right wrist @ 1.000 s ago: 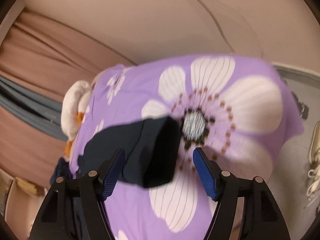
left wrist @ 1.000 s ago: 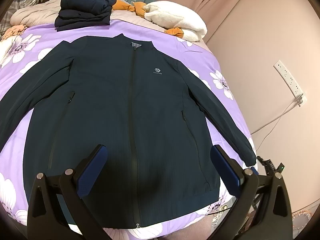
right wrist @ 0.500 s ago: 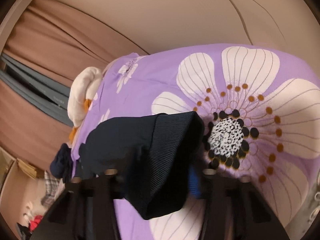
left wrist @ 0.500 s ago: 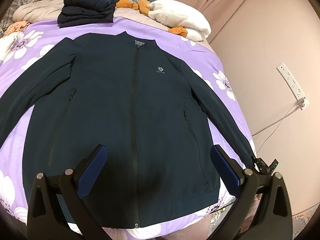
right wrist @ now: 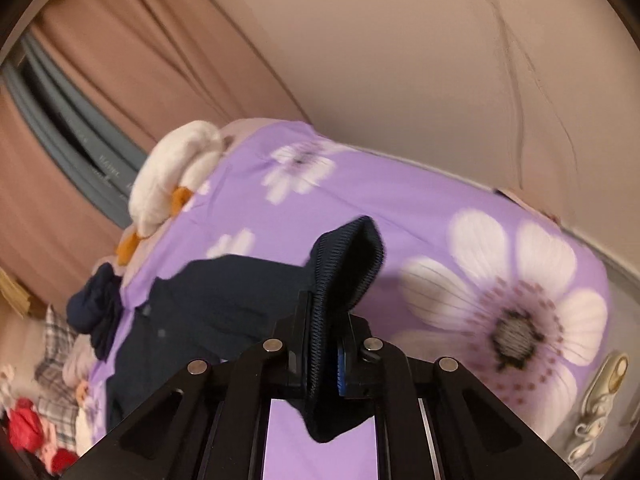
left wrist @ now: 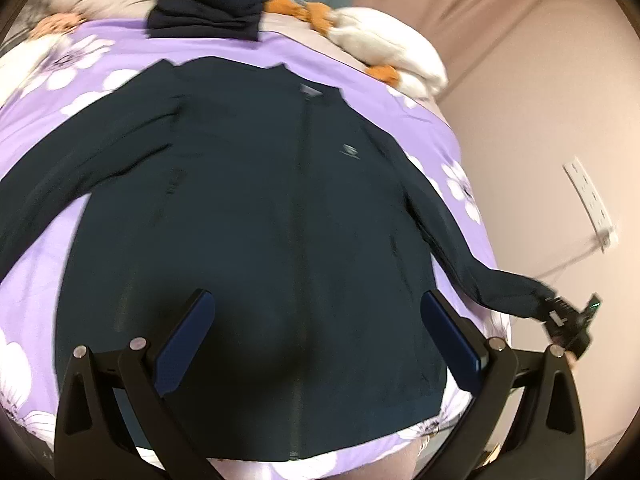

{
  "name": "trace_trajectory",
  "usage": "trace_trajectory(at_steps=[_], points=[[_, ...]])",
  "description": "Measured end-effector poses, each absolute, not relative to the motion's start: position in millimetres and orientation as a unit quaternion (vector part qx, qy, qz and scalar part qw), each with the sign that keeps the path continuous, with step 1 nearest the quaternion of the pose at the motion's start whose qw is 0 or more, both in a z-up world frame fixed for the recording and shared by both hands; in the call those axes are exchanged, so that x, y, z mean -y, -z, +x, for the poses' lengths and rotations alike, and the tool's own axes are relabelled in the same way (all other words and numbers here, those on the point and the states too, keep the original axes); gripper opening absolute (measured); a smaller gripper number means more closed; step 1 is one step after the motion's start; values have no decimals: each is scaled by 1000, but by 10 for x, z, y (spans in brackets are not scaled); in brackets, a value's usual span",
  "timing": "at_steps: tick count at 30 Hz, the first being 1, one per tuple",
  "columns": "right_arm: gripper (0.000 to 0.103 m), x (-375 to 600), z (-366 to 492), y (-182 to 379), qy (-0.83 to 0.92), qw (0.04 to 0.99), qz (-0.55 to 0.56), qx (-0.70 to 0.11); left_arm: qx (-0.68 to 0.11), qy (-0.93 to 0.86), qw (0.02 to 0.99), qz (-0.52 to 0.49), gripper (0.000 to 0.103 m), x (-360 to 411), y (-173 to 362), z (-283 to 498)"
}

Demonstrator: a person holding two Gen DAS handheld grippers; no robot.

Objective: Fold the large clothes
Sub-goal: 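Lift the sleeve with the right tool toward the jacket's zipper, then lay the sleeve across the jacket body with the right tool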

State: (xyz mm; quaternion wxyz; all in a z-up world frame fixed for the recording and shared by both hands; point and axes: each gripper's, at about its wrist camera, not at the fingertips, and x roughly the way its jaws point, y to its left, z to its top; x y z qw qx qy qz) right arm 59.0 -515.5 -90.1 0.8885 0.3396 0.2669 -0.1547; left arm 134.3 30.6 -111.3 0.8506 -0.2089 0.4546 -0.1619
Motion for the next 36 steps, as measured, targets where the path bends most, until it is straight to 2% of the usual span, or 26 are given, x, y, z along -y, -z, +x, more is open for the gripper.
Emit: trace_trajectory(at_steps=[8,13,17,23,29,31,32,36], points=[[11,3971,1661,-93,109,936,196,-271,-461,92,860,-198,103,-996,1153,1553],[11,2731,2519,-319,75,951,64,-293,-440,78,865,-226,103,-1488,1134,1577],[11,1821,3115,-64,37,944,3,-327,-439,70,864,-235,103,-1686,1185,1629],[11,301,3619,848,-50,912,-115,-390,-453,55,853,-255,103,-1895,1415,1826],[12,-304,3843,1786,-95,861,-173,-470,-460,47,849,-254,103,-1923,1583,2024],[27,-328,3896,1946,-115,848,-168,-490,-465,49,847,-254,103,-1895,1621,2090],[40,-298,3898,1971,-125,847,-163,-491,-466,52,846,-254,103,-1876,1640,2131],[43,72,3859,1696,-181,854,-92,-478,-466,71,845,-253,103,-1757,1652,2269]])
